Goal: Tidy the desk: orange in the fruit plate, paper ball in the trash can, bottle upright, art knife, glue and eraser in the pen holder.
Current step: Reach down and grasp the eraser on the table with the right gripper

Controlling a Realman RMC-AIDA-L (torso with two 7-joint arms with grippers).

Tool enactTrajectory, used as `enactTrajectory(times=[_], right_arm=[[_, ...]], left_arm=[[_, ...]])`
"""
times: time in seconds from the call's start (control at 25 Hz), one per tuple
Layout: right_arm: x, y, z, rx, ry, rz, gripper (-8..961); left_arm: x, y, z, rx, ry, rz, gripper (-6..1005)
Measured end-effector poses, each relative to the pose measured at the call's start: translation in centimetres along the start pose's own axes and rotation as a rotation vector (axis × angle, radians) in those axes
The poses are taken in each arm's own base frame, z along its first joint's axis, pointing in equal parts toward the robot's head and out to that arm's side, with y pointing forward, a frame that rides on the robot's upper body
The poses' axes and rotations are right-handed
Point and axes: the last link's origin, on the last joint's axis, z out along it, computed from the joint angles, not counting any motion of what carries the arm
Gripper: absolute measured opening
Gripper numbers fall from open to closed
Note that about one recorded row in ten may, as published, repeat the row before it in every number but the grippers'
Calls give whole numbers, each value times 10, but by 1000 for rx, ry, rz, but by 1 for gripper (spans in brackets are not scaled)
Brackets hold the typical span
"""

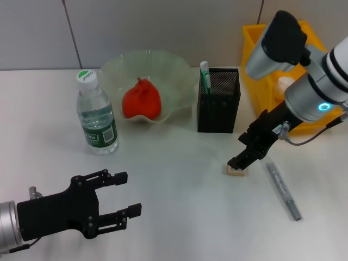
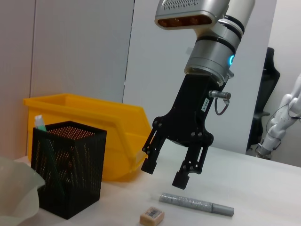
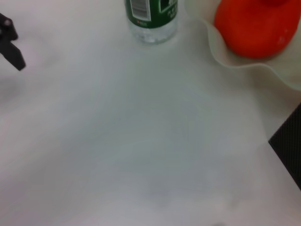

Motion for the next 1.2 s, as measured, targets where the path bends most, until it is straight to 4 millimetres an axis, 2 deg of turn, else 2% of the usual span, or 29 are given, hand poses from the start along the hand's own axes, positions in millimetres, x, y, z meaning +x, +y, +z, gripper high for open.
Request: enactTrajectory(times=[0.56, 1.2], right_arm=[[1, -3, 26, 38, 54, -12, 726], [7, -3, 46, 54, 63, -6, 726]], left_arm=[[-3, 0, 0, 6, -17, 3, 753], [-4, -1, 0, 13, -16, 2, 753]])
